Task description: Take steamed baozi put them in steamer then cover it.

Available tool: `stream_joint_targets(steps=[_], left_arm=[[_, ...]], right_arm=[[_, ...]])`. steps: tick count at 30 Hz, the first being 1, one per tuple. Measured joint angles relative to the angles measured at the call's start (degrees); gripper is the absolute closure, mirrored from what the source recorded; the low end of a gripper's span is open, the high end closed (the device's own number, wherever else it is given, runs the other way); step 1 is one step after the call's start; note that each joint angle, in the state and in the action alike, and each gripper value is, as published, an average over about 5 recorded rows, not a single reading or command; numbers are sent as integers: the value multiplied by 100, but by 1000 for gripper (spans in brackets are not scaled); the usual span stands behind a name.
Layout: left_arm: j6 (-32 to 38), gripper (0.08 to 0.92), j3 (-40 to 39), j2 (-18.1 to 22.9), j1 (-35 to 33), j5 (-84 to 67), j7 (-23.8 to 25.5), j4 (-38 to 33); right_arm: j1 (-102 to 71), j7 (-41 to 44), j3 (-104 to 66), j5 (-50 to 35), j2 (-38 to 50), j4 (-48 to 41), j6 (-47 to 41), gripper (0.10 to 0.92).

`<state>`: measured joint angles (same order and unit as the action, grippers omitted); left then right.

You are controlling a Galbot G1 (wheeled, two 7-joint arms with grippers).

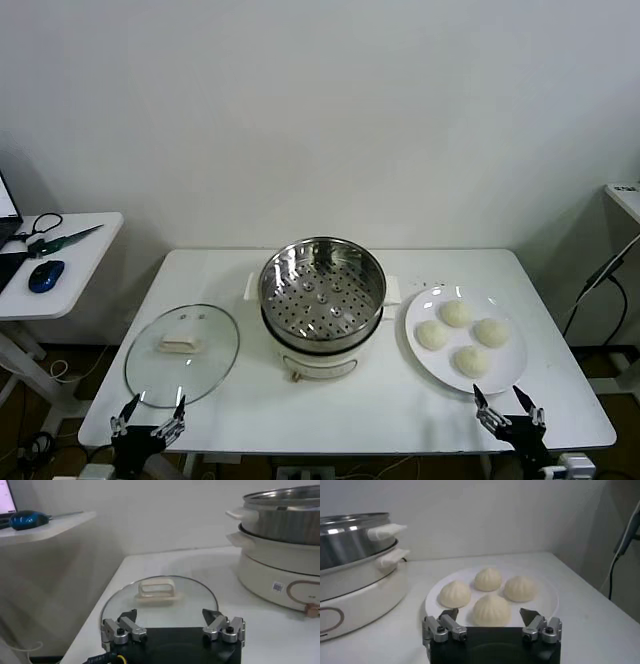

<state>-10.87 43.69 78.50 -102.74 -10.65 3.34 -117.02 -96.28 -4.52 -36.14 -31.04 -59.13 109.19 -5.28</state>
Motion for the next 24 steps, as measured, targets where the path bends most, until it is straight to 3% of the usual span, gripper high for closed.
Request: stream_joint_targets(steps=[6,11,17,24], left_arm=[[-49,177,-16,7,8,1,12,-65],[-70,177,-56,11,-13,0,15,-141],[-88,177,-103,53,-9,-2,25,-227],[-127,177,-108,61,28,-5,56,-313]], right_arm=[[992,159,205,218,442,-274,-555,203],[2356,844,821,555,1254,-775,-1004,203],[4421,2297,2326,1158,2274,-1632,-971,203],[7092,4329,4948,1830,2762,-2928,-219,203]])
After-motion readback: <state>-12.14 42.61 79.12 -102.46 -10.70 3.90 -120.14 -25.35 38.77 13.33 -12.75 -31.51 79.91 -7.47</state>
